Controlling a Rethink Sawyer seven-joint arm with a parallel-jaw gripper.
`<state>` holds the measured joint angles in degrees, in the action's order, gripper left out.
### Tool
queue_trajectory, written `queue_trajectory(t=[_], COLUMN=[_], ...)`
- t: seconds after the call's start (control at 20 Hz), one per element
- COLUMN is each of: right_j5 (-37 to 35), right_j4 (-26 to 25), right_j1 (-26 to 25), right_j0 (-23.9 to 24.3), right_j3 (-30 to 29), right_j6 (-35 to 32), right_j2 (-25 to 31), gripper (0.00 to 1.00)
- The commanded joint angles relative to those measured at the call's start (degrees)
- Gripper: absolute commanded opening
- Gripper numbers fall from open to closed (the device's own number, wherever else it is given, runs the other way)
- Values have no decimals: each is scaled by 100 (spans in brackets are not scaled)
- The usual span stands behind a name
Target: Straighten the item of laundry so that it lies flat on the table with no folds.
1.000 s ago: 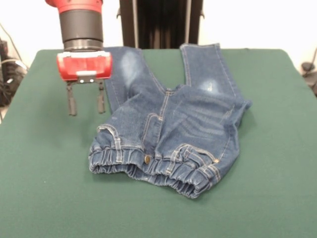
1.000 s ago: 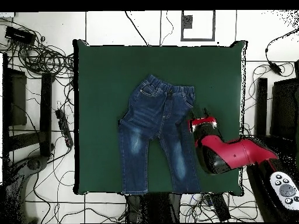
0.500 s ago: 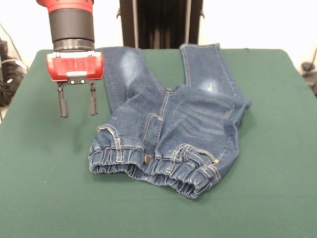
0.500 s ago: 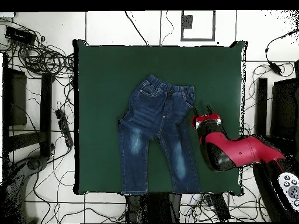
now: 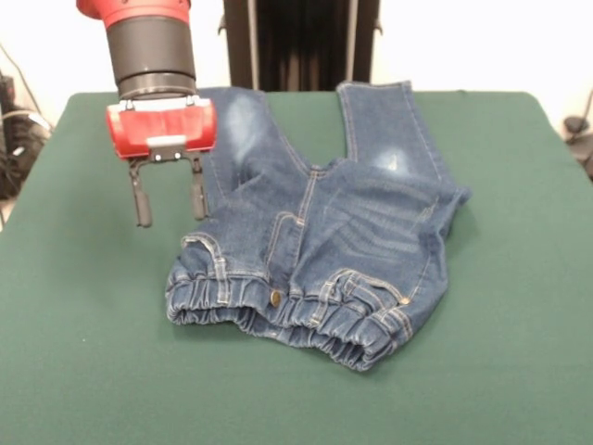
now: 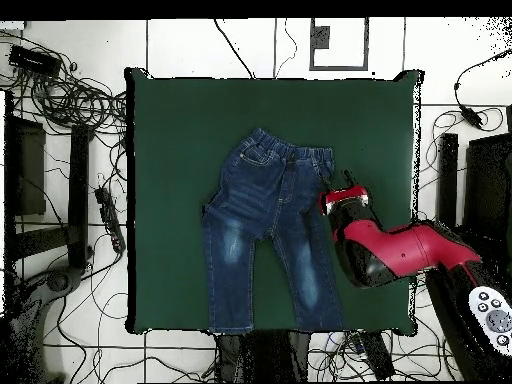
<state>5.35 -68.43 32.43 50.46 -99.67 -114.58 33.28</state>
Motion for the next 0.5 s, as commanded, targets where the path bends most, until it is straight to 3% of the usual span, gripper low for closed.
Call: queue_trajectory(t=[0.05, 0.2, 0.25, 0.35, 0.5], right_j5=[-617, -583, -372, -295, -528], right_j4=[-468, -501, -486, -479, -450], right_j1=[-251, -264, -192, -251, -384], right_j0=[12, -211, -501, -720, -666], right_j3=[-185, -66, 82, 244, 243], right_j6=[248, 230, 83, 13, 67], right_j2=[956, 633, 229, -70, 54], gripper=[100, 100, 100, 100, 100])
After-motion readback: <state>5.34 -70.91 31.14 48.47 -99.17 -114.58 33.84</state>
